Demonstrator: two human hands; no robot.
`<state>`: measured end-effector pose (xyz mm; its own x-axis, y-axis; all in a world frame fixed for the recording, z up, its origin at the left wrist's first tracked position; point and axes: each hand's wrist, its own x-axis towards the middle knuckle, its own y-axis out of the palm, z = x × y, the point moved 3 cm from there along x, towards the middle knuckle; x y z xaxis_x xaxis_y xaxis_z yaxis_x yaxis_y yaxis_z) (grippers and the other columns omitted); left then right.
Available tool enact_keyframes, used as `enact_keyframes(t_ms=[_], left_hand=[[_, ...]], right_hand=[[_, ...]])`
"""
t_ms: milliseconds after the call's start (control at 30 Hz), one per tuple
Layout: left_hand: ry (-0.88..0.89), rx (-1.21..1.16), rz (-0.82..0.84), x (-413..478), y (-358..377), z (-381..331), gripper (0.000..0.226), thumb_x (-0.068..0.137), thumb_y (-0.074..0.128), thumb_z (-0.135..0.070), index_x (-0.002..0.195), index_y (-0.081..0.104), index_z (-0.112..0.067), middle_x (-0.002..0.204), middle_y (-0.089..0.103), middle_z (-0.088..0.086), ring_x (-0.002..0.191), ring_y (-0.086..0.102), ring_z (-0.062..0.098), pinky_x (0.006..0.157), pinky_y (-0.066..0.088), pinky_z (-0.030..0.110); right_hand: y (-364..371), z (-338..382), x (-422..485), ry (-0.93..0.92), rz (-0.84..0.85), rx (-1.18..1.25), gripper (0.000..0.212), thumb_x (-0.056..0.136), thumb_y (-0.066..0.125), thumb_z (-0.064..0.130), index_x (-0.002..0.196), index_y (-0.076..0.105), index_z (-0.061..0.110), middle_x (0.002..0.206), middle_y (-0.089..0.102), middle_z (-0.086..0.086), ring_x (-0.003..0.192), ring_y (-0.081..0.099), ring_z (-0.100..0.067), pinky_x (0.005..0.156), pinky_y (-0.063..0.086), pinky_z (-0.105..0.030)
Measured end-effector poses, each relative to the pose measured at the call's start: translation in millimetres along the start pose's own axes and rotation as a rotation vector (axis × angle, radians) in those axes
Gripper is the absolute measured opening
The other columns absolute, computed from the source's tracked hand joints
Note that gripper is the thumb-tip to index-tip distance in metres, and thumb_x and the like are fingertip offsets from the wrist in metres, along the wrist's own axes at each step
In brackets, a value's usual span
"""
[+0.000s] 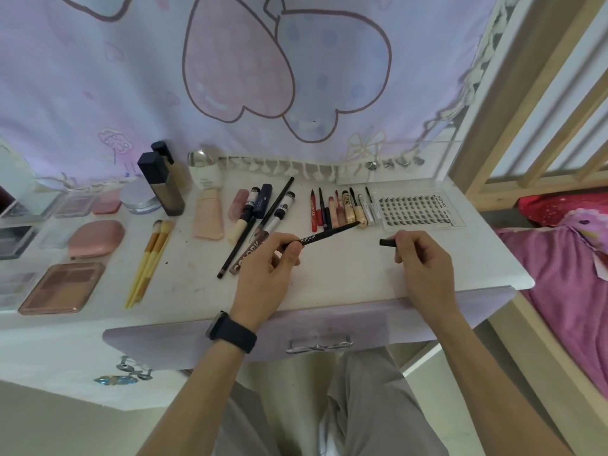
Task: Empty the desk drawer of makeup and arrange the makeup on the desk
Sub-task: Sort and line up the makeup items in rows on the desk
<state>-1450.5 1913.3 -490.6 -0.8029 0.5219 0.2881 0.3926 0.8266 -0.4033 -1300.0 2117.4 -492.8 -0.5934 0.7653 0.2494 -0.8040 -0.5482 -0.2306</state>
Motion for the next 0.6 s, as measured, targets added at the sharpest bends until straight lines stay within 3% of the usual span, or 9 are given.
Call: enact_keyframes(t_ms=[167,267,400,533,600], left_hand=[[-0.051,-0.052,-0.047,-1,0,0,0.009,0.099,0.057,-0.031,0.097,0.059,-0.04,0.081,0.07,-0.018,0.059,0.049,0.004,0.058,0.04,0.015],[-0.098,-0.1,-0.08,-1,0,1,0.009,0.101,0.055,-0.029,0.104,0.056,-0.037,0.086,0.072,-0.017,0.057,0.053,0.01,0.057,0.05,0.031],[-0.158,-0.134,-0.124,1,2,1,0.012,0.102,0.05,-0.025,0.106,0.047,-0.036,0.092,0.071,-0.022,0.052,0.056,0.007,0.051,0.048,0.018],[-0.212,0.04,-0.184,12,3,-1,0.002,0.101,0.052,-0.025,0.101,0.053,-0.027,0.094,0.068,-0.012,0.067,0.062,0.009,0.066,0.054,0.031],[-0.224,0.209,-0.224,24,2,-5,0.009,0.1,0.053,-0.028,0.104,0.058,-0.021,0.1,0.06,-0.004,0.075,0.058,0.007,0.069,0.05,0.03]], right_hand=[[4,1,-6,-0.022,0.007,-0.001,0.017,0.103,0.058,0.03,0.093,0.07,0.034,0.076,0.069,0.015,0.061,0.052,-0.007,0.056,0.039,-0.011],[4,0,-6,-0.029,0.013,-0.026,0.012,0.1,0.063,0.03,0.098,0.071,0.038,0.088,0.073,0.016,0.07,0.057,-0.017,0.059,0.043,-0.013],[6,2,-7,-0.053,0.027,-0.053,0.025,0.097,0.066,0.023,0.102,0.069,0.047,0.091,0.071,0.021,0.068,0.055,-0.005,0.062,0.042,-0.009],[10,4,-8,-0.069,0.044,-0.139,0.029,0.099,0.062,0.027,0.106,0.065,0.055,0.094,0.068,0.033,0.079,0.059,-0.001,0.067,0.043,-0.006],[13,4,-8,-0.074,0.06,-0.177,0.03,0.099,0.061,0.027,0.105,0.064,0.057,0.094,0.067,0.033,0.081,0.06,-0.002,0.067,0.044,-0.007]])
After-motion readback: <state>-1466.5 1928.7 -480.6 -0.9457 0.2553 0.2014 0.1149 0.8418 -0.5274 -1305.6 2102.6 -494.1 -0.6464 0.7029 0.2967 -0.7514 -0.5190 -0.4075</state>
